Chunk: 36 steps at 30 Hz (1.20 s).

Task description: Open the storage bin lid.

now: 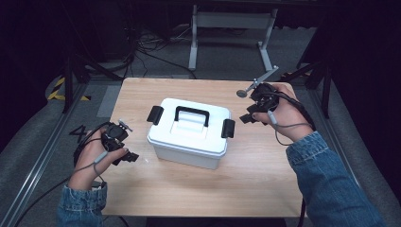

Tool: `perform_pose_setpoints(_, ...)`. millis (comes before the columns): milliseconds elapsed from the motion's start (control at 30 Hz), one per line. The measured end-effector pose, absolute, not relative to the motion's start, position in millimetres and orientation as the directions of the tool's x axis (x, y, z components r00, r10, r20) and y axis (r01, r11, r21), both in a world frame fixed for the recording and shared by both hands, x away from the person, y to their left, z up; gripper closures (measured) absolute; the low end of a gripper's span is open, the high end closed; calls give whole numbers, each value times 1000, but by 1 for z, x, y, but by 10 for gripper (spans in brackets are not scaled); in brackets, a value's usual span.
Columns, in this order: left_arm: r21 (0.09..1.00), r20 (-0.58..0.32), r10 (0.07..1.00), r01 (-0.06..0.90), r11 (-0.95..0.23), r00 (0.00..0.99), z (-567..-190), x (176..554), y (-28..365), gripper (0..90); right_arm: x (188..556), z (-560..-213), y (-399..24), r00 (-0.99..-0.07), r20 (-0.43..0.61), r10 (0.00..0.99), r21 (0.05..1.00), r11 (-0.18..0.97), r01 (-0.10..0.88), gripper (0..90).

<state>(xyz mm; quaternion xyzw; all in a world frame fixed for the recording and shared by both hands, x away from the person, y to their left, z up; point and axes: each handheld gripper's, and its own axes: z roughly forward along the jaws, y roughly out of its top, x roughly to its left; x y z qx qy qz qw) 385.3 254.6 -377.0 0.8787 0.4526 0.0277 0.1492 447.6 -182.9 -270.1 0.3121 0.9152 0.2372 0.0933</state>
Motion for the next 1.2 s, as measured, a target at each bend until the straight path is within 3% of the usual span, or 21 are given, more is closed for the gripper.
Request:
perform_pose_setpoints(500, 283, -80, 798, 781, -556, 597, -378, 386, 254, 258, 458, -264, -140, -849, -10, 528, 527, 724, 444, 494)
perform_pose_setpoints(1200, 288, -76, 794, 776, -561, 603, -377, 388, 257, 260, 479, -276, -74, -889, 43, 455, 449, 786, 424, 482)
